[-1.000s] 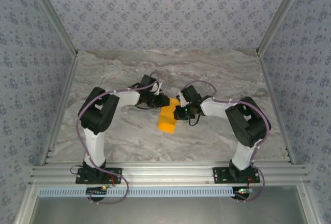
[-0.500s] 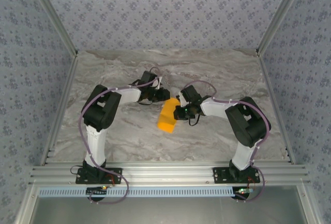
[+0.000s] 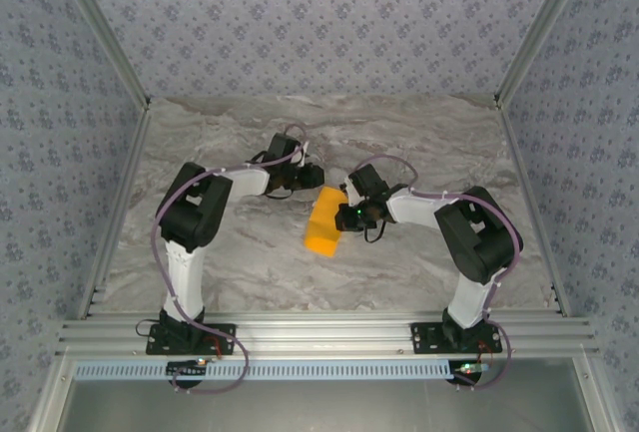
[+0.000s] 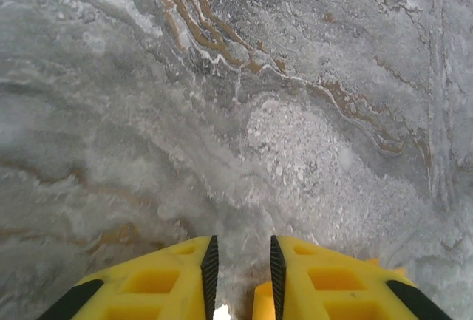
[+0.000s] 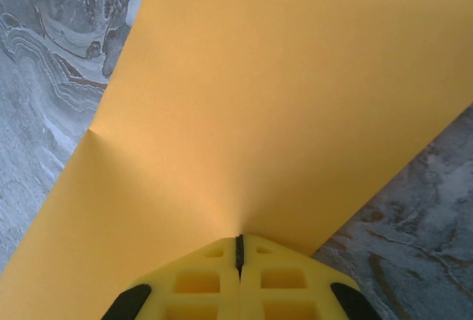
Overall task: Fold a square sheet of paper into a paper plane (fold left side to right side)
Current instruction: First fold the square sheet of paper in half at the center of the table.
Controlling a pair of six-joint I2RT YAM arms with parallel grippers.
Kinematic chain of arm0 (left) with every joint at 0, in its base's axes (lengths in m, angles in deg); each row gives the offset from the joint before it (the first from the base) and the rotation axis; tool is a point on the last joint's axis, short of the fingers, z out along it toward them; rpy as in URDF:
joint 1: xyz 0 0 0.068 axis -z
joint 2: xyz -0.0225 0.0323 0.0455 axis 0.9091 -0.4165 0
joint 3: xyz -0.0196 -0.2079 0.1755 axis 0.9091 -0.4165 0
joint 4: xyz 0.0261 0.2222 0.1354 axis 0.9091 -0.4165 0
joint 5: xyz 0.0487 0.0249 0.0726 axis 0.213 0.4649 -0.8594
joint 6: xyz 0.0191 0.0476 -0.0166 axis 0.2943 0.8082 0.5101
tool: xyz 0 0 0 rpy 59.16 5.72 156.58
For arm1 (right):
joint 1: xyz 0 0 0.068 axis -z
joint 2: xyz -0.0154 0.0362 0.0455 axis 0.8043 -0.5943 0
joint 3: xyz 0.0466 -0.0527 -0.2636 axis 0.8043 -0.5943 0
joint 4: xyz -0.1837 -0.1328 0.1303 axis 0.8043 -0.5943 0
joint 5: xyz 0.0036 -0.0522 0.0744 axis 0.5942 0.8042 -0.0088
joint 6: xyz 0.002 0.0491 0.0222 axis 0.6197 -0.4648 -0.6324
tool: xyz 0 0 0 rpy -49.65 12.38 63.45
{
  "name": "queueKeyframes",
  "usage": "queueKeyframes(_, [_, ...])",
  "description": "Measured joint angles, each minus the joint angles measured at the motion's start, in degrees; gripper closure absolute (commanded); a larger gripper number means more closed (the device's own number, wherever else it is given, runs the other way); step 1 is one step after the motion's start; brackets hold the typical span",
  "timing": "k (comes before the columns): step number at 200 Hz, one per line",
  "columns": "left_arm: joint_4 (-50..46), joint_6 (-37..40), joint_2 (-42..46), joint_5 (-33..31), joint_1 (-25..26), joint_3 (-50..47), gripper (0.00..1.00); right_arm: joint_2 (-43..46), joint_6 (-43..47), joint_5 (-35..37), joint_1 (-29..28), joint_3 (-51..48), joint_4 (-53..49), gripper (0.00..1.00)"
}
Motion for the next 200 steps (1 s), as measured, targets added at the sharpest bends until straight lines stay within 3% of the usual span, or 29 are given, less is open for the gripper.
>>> queueKeyframes(42, [3.15, 0.11, 5.18, 3.56, 0.33, -4.63, 0.78, -0.11, 0.00, 0.02, 0.00, 0.15, -0.20, 0.98])
queueKeyframes(109, [6.08, -0.90, 1.33, 7.39, 2.75, -4.35, 0.78, -0.11, 0.02, 0.31, -0.11, 0.28, -0.39, 0.98])
queueKeyframes(200, [2.23, 0.33, -1.90, 4.39, 3.17, -0.39, 0.78, -0.11, 0.59, 1.46, -0.59, 0.83, -1.33, 0.98])
